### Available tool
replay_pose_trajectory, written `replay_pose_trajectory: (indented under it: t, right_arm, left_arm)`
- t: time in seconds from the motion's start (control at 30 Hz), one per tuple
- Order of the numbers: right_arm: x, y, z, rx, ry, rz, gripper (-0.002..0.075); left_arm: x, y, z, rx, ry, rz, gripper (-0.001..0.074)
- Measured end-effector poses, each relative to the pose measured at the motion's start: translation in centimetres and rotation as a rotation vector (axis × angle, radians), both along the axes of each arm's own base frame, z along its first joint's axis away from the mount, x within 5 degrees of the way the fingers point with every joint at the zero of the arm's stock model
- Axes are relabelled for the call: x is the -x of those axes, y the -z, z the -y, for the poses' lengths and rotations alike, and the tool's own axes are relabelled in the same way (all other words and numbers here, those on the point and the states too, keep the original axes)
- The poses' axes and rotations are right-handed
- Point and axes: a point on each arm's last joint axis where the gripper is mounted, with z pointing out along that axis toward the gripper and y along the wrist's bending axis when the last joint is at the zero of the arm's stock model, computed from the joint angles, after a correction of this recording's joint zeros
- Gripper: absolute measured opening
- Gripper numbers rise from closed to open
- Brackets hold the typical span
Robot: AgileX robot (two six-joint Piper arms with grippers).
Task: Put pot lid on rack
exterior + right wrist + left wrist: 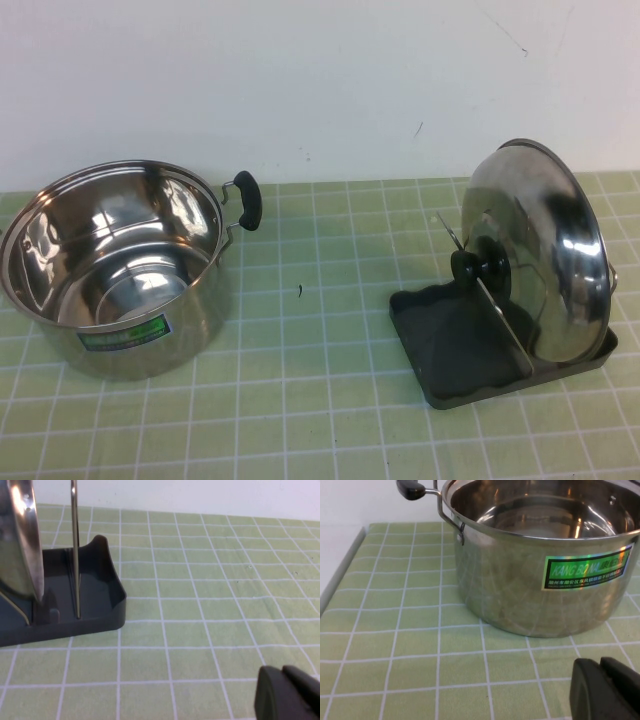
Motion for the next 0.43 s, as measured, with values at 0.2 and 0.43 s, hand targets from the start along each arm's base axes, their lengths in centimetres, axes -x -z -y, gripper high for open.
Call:
replay_pose_trajectory:
  t: [0.2,0.43]
  right_arm:
    - [0.00,0.00,0.00,0.000,0.000,0.000,-0.0001]
    - [0.00,0.00,0.00,0.000,0.000,0.000,-0.0001]
  left_arm:
    - [0.00,0.00,0.00,-0.011,0.003,0.000,-0.0001]
    - [0.00,0.00,0.07,0.011,0.005,0.000,-0.0001]
